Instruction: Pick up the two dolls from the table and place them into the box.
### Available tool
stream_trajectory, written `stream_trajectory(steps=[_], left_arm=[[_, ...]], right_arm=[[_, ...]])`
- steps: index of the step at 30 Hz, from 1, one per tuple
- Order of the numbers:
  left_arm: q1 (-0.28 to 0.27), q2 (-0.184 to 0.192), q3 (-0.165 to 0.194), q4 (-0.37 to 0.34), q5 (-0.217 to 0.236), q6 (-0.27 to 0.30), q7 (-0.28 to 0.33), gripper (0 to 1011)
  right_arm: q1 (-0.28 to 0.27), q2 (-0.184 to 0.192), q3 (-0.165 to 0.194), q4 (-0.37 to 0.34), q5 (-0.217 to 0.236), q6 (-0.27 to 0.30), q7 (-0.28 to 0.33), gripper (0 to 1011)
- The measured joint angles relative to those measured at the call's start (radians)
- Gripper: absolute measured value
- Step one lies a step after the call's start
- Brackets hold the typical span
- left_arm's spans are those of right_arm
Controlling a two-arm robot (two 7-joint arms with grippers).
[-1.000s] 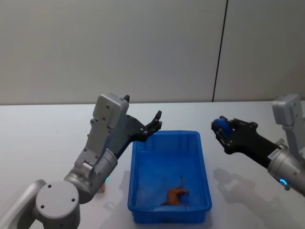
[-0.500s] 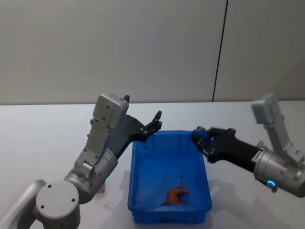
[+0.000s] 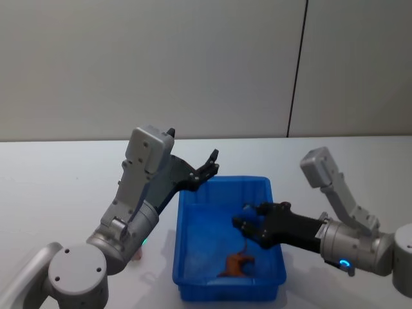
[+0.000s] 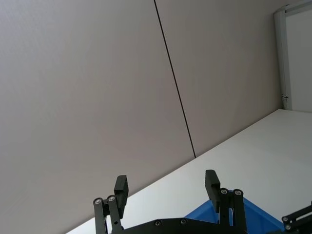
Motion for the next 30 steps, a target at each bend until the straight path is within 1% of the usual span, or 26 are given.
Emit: stream_trajectory(steps=[2,3,5,8,10,11,12,15,16,17,19,20,21,22,23,26,30], left_arm=[[0.000,0.000,0.000,0.000,0.000,0.000,0.000,1001],[0.000,0.000,0.000,0.000,0.000,0.000,0.000,1001],[0.000,0.000,0.000,0.000,0.000,0.000,0.000,1001],[0.000,0.000,0.000,0.000,0.000,0.000,0.000,1001],[0.000,0.000,0.000,0.000,0.000,0.000,0.000,1001],[0.000,0.000,0.000,0.000,0.000,0.000,0.000,1001],[0.000,0.000,0.000,0.000,0.000,0.000,0.000,1001],[0.000,0.000,0.000,0.000,0.000,0.000,0.000,1001],[0.000,0.000,0.000,0.000,0.000,0.000,0.000,1001],[0.000,0.000,0.000,0.000,0.000,0.000,0.000,1001],[0.000,0.000,0.000,0.000,0.000,0.000,0.000,1001],[0.000,0.000,0.000,0.000,0.000,0.000,0.000,1001],[0.000,0.000,0.000,0.000,0.000,0.000,0.000,1001],[0.000,0.000,0.000,0.000,0.000,0.000,0.000,1001],[0.000,0.000,0.000,0.000,0.000,0.000,0.000,1001],[0.000,0.000,0.000,0.000,0.000,0.000,0.000,1001],[0.000,0.000,0.000,0.000,0.000,0.000,0.000,1001]], right_arm=[[0.003,-0.003,-0.003,0.008,-0.004,0.003,0.006,438],[0.006,-0.005,-0.006,0.014,-0.008,0.005,0.011,498],[0.008,-0.007,-0.008,0.020,-0.011,0.007,0.015,518],[0.012,-0.010,-0.012,0.028,-0.014,0.010,0.021,617],[0.013,-0.011,-0.014,0.031,-0.015,0.010,0.023,700],[0.013,-0.011,-0.014,0.031,-0.014,0.010,0.023,716],[0.013,-0.011,-0.014,0.030,-0.013,0.009,0.023,754],[0.013,-0.009,-0.012,0.025,-0.004,0.000,0.022,831],[0.013,-0.007,-0.009,0.019,0.005,-0.008,0.020,881],[0.013,-0.007,-0.009,0.019,0.005,-0.008,0.020,900],[0.012,-0.004,-0.005,0.009,0.021,-0.020,0.016,931],[0.012,-0.003,-0.003,0.005,0.024,-0.023,0.015,974],[0.011,0.000,0.001,-0.004,0.040,-0.032,0.011,992],[0.011,0.002,0.004,-0.009,0.045,-0.035,0.009,1001],[0.010,0.005,0.009,-0.017,0.060,-0.044,0.004,1001],[0.008,0.011,0.018,-0.033,0.086,-0.054,-0.007,1001],[0.002,0.026,0.039,-0.064,0.133,-0.061,-0.038,1001]])
